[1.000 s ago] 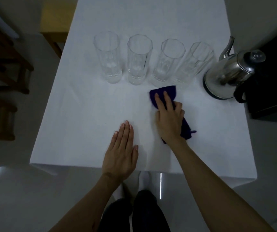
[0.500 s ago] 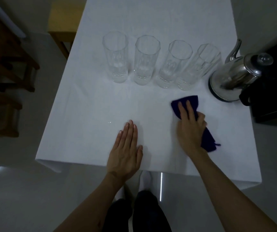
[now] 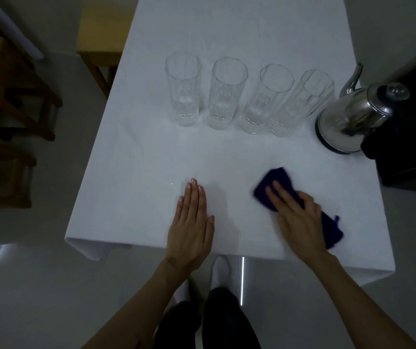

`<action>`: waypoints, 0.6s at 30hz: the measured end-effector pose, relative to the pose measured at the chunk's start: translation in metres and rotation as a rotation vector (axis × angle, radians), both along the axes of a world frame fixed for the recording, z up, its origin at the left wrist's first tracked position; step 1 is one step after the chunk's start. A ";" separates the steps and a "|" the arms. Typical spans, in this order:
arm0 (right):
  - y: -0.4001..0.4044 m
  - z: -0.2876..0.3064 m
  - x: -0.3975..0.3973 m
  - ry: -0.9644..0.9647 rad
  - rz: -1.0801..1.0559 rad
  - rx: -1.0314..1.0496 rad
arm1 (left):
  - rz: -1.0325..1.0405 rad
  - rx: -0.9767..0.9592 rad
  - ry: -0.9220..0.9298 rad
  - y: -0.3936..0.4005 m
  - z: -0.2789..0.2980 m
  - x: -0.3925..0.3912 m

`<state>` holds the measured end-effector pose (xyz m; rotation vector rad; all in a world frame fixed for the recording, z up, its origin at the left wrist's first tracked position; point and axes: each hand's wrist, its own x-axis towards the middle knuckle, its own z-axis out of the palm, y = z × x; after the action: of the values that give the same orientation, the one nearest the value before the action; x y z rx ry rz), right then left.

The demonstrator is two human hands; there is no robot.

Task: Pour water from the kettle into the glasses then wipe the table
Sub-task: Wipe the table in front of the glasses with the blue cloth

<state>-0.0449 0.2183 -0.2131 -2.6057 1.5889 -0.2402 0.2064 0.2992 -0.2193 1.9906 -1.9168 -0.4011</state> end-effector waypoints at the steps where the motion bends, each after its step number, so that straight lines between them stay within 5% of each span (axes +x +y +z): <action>1: -0.007 0.000 0.000 -0.006 -0.144 0.006 | 0.022 -0.008 0.027 0.001 0.003 0.008; 5: -0.038 -0.005 0.046 -0.086 -0.719 0.040 | 0.214 -0.034 0.052 0.003 0.008 0.063; 9: -0.060 -0.006 0.118 -0.153 -0.931 0.073 | 0.357 0.029 -0.031 0.000 0.000 0.116; 18: -0.043 -0.002 0.257 -0.194 -0.242 0.096 | 0.428 0.113 -0.104 0.001 -0.012 0.127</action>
<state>0.2123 0.1750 -0.2151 -2.2417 1.7939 -0.4074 0.3332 0.2998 -0.2315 2.4603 -1.4878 -0.2998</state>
